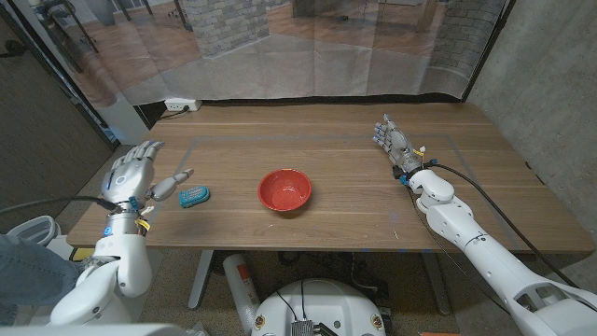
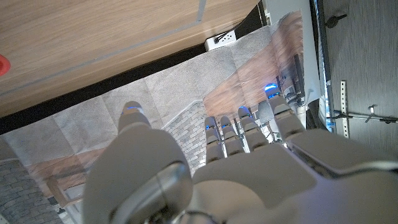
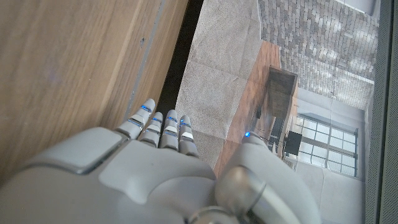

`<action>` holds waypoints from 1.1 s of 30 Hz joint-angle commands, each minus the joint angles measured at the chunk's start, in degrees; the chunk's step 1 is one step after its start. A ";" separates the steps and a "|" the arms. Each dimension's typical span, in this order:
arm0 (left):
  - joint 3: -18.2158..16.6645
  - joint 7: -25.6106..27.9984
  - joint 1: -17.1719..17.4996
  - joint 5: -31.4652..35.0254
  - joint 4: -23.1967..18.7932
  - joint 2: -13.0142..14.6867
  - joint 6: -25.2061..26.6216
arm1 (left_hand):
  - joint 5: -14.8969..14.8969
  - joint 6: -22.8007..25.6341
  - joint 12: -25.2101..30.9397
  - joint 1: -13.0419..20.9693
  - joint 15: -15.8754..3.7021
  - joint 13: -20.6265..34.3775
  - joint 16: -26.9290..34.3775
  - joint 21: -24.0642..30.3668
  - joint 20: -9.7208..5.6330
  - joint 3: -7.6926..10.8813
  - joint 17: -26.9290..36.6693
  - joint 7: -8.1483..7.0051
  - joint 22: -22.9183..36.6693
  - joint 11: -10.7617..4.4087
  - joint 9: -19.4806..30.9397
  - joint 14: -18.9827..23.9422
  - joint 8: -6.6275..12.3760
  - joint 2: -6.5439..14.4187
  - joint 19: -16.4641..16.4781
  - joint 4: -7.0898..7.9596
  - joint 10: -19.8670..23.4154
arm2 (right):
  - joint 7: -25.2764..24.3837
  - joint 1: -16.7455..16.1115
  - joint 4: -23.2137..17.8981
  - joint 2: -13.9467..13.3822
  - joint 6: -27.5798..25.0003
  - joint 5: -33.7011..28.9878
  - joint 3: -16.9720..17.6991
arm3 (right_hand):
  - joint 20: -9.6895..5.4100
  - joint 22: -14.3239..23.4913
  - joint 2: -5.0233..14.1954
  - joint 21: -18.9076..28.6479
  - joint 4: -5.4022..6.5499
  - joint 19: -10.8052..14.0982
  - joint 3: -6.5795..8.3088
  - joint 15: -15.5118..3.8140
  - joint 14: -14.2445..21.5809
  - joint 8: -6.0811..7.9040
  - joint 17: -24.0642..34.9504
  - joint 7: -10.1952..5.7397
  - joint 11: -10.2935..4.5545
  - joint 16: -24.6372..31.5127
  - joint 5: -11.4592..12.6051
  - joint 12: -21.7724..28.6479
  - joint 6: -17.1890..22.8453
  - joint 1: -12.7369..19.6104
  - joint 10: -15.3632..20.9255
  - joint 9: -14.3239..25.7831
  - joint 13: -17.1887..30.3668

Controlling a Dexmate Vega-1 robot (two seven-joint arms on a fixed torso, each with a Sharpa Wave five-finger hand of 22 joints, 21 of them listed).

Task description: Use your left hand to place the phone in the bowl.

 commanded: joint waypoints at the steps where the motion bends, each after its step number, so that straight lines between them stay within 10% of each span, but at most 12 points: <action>1: 4.78 -1.93 -2.98 1.38 0.58 4.67 7.64 | 0.51 0.16 0.21 0.72 -0.10 0.15 0.26 0.21 -0.12 -0.48 0.18 -0.46 0.14 -0.17 0.20 0.40 -0.03 -0.13 0.59 -0.01 0.15 | -0.80 -0.92 -1.67 -0.64 -0.72 0.10 0.09 | -0.16 0.33 0.48 -0.11 -0.19 0.53 0.00 0.16 0.18 -0.13 0.25 -0.28 -0.08 0.29 -0.04 -0.22 0.33 0.33 -0.19 0.26 0.11; 15: 12.44 -8.00 -9.02 -1.25 -0.60 11.51 17.52 | 0.58 0.34 0.02 0.87 -0.16 0.18 0.12 -0.02 -0.07 -0.73 0.20 -0.32 0.08 -0.08 0.21 0.40 -0.15 -0.19 0.94 -0.04 -0.11 | -0.87 -0.80 -2.08 -0.83 -0.90 0.15 -0.11 | -0.13 0.34 0.52 -0.38 -0.26 0.66 -0.08 0.20 0.25 -0.14 0.26 -0.31 -0.18 0.28 -0.05 -0.25 0.29 0.33 -0.31 0.26 0.11; 33: 16.41 -3.26 -13.48 -12.26 3.25 13.28 10.81 | 0.63 -0.48 -0.26 0.86 -0.16 0.22 -0.13 -0.52 -0.03 -1.16 0.25 -0.38 0.03 -0.11 0.22 0.21 -0.76 -0.19 1.07 0.07 -0.54 | -0.61 -1.16 -1.60 -0.82 0.21 0.40 0.15 | -0.10 0.36 0.57 -0.70 -0.34 0.82 -0.17 0.15 0.27 -0.13 0.27 -0.31 -0.09 0.25 -0.06 -0.19 0.30 0.34 -0.22 0.26 0.12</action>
